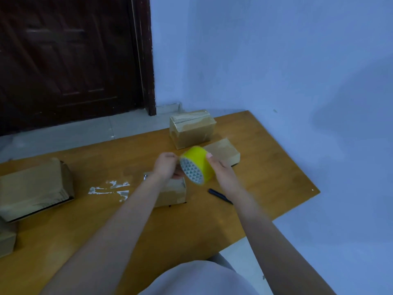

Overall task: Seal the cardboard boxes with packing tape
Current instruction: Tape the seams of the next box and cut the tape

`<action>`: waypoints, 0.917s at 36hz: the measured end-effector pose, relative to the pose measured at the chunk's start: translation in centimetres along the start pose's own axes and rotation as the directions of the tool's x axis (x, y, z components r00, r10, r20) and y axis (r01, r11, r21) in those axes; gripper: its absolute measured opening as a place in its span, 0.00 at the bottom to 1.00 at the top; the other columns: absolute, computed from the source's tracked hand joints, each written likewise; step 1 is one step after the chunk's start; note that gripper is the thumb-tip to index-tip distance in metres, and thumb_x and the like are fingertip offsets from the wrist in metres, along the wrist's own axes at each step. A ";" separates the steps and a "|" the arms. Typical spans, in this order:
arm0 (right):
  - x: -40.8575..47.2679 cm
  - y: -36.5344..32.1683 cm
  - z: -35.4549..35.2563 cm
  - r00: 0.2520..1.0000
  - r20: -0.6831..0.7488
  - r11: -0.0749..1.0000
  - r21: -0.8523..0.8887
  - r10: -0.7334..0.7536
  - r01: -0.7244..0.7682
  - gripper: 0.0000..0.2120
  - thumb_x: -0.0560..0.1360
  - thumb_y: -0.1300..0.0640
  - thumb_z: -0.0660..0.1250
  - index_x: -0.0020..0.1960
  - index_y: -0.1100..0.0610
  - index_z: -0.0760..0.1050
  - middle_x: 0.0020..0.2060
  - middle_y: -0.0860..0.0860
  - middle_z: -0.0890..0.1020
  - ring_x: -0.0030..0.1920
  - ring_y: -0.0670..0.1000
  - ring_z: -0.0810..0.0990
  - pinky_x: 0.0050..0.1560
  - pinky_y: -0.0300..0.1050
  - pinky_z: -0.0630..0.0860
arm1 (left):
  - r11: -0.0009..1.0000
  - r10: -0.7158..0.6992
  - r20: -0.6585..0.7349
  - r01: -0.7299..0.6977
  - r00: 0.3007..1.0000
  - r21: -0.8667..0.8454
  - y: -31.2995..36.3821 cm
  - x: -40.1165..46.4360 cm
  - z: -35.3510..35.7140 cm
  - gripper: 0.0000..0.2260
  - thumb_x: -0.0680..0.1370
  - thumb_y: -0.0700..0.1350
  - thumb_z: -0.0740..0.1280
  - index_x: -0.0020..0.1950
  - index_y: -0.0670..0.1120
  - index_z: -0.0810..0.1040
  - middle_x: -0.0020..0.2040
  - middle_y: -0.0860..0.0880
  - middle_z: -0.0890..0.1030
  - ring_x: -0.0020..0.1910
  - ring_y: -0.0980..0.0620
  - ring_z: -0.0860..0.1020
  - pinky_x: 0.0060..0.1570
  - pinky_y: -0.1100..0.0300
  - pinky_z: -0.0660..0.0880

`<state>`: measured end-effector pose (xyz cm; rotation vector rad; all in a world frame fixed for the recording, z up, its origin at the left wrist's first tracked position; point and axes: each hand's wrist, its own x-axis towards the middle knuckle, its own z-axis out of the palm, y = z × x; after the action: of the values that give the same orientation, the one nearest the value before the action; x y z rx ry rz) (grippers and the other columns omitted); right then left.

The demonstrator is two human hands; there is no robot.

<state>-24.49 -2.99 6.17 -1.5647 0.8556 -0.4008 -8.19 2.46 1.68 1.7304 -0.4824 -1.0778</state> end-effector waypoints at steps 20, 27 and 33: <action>-2.0 5.5 2.9 0.983 -0.018 0.952 -0.247 0.181 -0.179 0.19 0.80 0.47 0.58 0.34 0.54 0.63 0.28 0.50 0.66 0.28 0.48 0.66 0.34 0.44 0.63 | 0.868 0.140 0.011 -0.128 0.990 0.480 -0.8 6.0 -0.3 0.13 0.79 0.47 0.65 0.35 0.47 0.72 0.37 0.47 0.77 0.41 0.46 0.75 0.41 0.55 0.68; -1.3 7.5 4.3 0.969 -0.004 0.934 -0.267 0.247 -0.239 0.17 0.79 0.44 0.58 0.42 0.56 0.70 0.34 0.53 0.73 0.35 0.51 0.73 0.37 0.45 0.68 | 0.788 0.248 0.051 -0.232 0.968 0.570 -3.4 7.4 -0.3 0.10 0.79 0.47 0.66 0.38 0.47 0.75 0.47 0.45 0.77 0.51 0.44 0.72 0.46 0.53 0.68; -0.1 8.3 4.5 0.963 0.017 0.916 -0.313 0.268 -0.250 0.18 0.80 0.45 0.58 0.34 0.52 0.66 0.29 0.49 0.69 0.30 0.46 0.69 0.31 0.40 0.64 | 0.814 0.193 -0.027 -0.145 0.981 0.563 -5.5 7.8 -0.6 0.09 0.78 0.50 0.67 0.39 0.50 0.75 0.43 0.50 0.74 0.50 0.45 0.74 0.41 0.56 0.67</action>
<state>-23.91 0.38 -2.66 -1.7090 1.1035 -0.0271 -4.45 -0.57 -6.60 2.1807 -0.9557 -0.7687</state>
